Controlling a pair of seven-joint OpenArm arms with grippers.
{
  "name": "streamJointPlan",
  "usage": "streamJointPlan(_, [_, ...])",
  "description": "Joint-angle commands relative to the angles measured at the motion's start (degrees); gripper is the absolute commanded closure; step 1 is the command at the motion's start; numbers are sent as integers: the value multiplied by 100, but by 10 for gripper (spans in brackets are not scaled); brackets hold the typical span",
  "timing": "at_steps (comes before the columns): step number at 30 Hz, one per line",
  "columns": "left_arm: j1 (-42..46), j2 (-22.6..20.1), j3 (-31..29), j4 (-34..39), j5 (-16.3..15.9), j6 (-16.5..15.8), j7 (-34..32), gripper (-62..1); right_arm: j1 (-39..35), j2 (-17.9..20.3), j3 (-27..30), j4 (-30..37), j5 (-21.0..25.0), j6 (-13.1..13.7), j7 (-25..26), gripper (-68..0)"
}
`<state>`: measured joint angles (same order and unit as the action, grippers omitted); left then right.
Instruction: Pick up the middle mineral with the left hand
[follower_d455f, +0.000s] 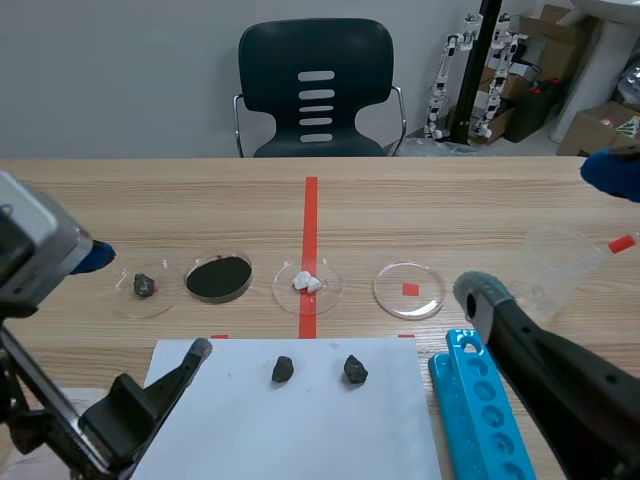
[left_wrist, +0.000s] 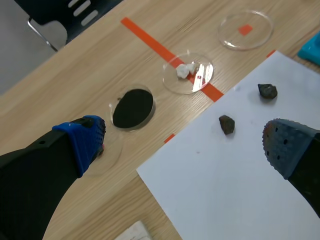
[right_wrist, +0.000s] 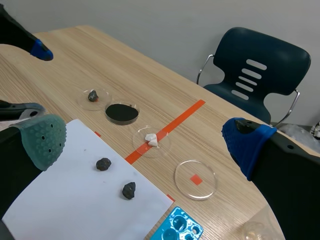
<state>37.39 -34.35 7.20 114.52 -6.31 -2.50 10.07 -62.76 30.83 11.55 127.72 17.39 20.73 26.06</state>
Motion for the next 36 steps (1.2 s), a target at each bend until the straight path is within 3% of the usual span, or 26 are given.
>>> streamJointPlan(1, [-221,243,7,50,-22,11,212,-623,-9,24,39,68,81,-7,81,-679])
streamJointPlan(7, [-966,745,26,-332,-437,13,907,-623,-9,24,39,68,81,-7,83,-679])
streamJointPlan(11, [-1596,1060,105,-654,-546,13,1805,-623,-9,24,39,68,81,-7,83,-679])
streamJointPlan(15, [-2170,1314,214,-992,-949,13,2627,-623,-9,24,39,68,81,-7,81,-679])
streamJointPlan(18, [-2529,1471,382,-1158,-1062,20,3215,-623,-9,24,39,68,83,-7,81,-679])
streamJointPlan(21, [-2815,1582,632,-1338,-1239,439,3595,-623,-9,24,39,68,83,-7,81,-679])
streamJointPlan(25, [-3206,1762,968,-1635,-1235,1178,4406,-623,-9,24,39,68,83,-7,81,-679])
streamJointPlan(30, [-3493,1845,1447,-2076,-1062,1657,4802,-623,-9,24,39,68,83,-7,81,-679])
streamJointPlan(36, [-3807,1845,2076,-2481,-1019,1856,4911,-623,-9,24,39,68,83,-7,81,-679])
